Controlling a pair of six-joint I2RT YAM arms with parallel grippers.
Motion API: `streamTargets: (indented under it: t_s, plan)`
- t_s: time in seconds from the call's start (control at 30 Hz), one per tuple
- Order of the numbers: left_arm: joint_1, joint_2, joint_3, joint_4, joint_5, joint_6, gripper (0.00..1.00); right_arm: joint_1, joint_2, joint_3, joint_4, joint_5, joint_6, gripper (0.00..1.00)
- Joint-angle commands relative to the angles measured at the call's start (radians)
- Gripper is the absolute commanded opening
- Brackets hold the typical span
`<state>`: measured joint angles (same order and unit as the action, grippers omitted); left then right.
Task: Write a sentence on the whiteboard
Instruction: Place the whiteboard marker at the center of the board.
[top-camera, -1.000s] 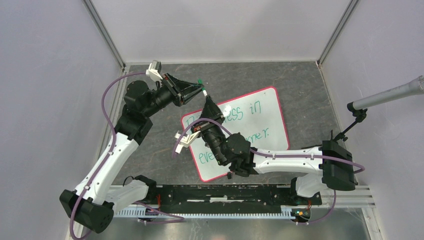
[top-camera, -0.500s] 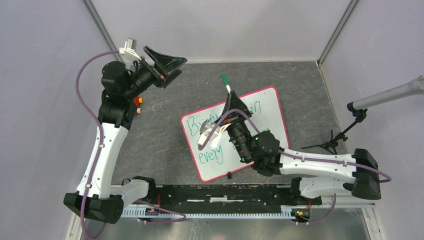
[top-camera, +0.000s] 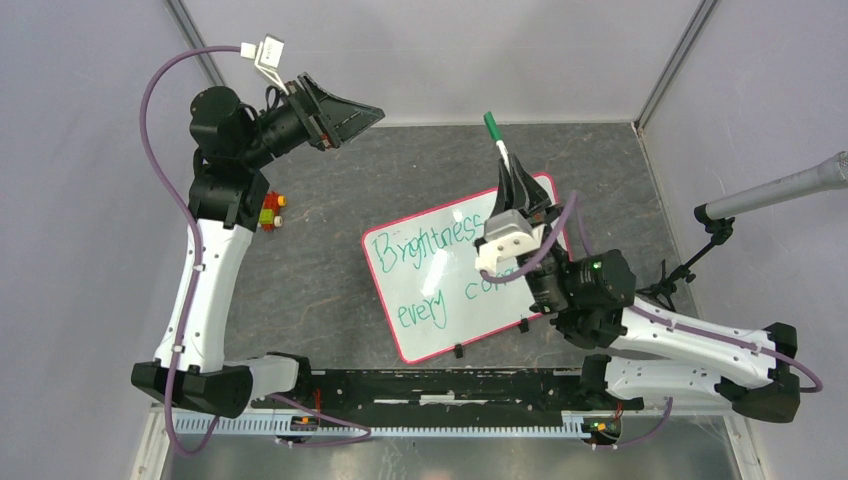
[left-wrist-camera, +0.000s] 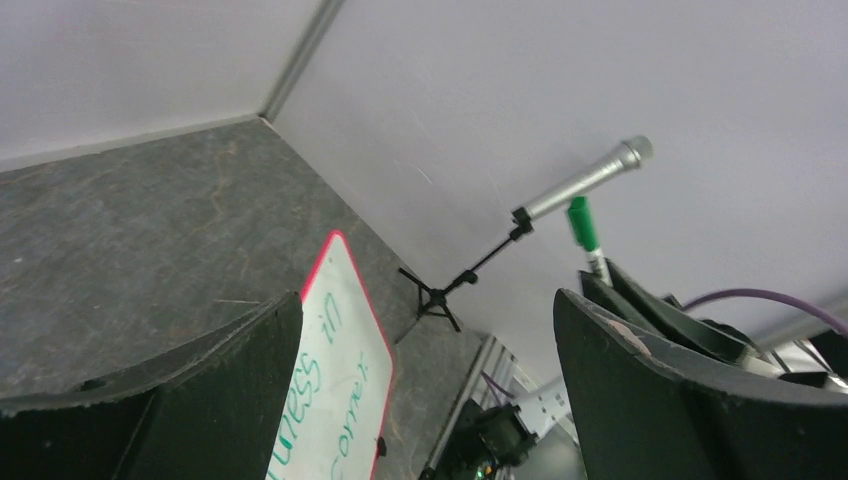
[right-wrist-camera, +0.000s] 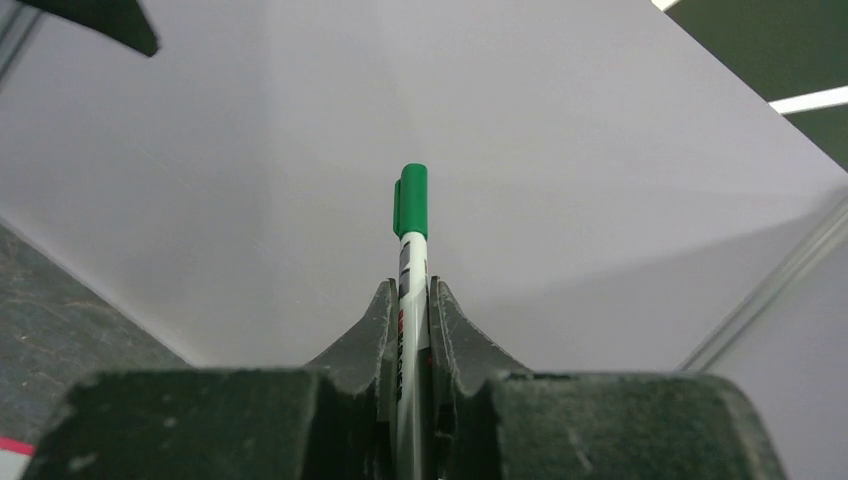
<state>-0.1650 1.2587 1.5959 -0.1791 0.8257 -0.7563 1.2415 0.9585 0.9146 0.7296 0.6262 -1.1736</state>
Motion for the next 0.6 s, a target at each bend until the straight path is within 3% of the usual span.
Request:
streamTargets:
  t_s: [0.0, 0.1, 0.27, 0.4, 0.57]
  plan:
    - [-0.013, 0.015, 0.029, 0.241, 0.278, -0.117, 1.00, 0.003, -0.069, -0.152, 0.112, -0.214, -0.039, 0.00]
    - [-0.027, 0.017, -0.030, 0.464, 0.416, -0.206, 1.00, 0.003, -0.136, -0.208, 0.083, -0.377, 0.022, 0.00]
    - [-0.033, -0.011, -0.064, 0.469, 0.538, -0.138, 1.00, 0.004, -0.156, -0.095, -0.176, -0.420, 0.225, 0.00]
    - [-0.046, -0.062, -0.129, 0.469, 0.561, -0.065, 1.00, 0.004, -0.158, 0.008, -0.414, -0.545, 0.361, 0.00]
    - [-0.095, -0.062, -0.179, 0.437, 0.564, -0.064, 0.87, 0.004, -0.182, 0.014, -0.478, -0.604, 0.461, 0.00]
